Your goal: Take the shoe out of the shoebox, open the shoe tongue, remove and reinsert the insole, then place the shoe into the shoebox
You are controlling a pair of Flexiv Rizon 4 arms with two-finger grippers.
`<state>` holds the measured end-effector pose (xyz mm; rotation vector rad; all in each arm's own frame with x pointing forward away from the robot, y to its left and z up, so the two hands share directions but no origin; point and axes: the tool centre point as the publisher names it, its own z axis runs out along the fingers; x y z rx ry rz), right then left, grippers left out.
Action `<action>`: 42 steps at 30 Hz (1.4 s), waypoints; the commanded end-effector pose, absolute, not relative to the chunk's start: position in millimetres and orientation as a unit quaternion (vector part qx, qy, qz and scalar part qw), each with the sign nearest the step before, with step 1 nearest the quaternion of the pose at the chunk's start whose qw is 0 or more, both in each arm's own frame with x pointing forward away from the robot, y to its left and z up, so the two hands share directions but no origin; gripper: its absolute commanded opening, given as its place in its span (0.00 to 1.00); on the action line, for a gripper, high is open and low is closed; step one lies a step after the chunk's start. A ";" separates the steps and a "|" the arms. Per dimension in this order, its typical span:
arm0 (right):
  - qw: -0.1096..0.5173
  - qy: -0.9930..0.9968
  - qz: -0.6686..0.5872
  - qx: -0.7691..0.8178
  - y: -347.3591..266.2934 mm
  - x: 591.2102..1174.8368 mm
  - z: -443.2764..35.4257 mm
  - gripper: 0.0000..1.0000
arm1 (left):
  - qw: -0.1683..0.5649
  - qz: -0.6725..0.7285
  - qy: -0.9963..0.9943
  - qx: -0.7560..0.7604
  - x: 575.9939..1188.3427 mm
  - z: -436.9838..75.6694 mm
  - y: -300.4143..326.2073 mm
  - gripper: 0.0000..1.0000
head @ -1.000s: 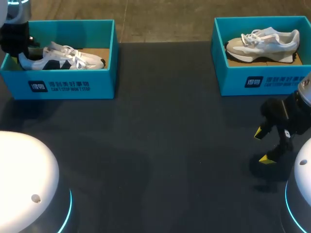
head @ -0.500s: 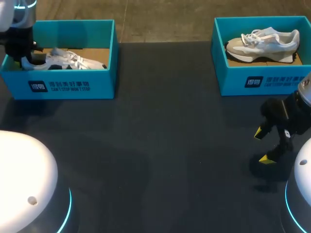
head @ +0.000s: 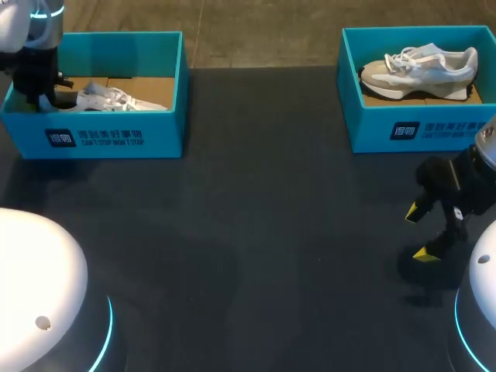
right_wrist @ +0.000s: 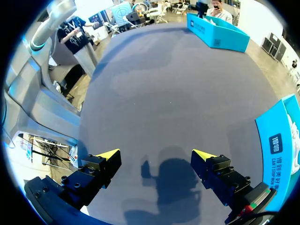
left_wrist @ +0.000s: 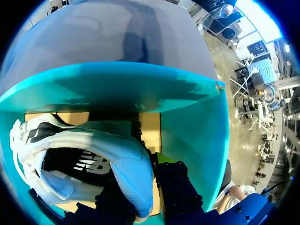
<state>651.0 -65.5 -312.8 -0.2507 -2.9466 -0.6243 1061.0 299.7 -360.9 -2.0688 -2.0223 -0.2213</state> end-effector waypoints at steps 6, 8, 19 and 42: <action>0.058 -0.974 -0.205 -0.083 -65.0 649.6 -313.1 1.00 | 0.118 -0.067 -0.685 -0.715 1062.3 -367.4 298.3 0.00; 0.058 -0.974 -0.205 -0.083 -65.0 649.6 -313.1 1.00 | 0.118 -0.065 -0.686 -0.715 1062.2 -368.1 298.0 0.00; 0.058 -0.974 -0.205 -0.083 -65.0 649.6 -313.1 1.00 | 0.094 -0.060 -0.681 -0.724 1058.4 -363.1 296.6 0.74; 0.058 -0.974 -0.205 -0.083 -65.0 649.6 -313.1 1.00 | -0.002 -0.043 -0.689 -0.723 1053.2 -286.1 270.8 0.84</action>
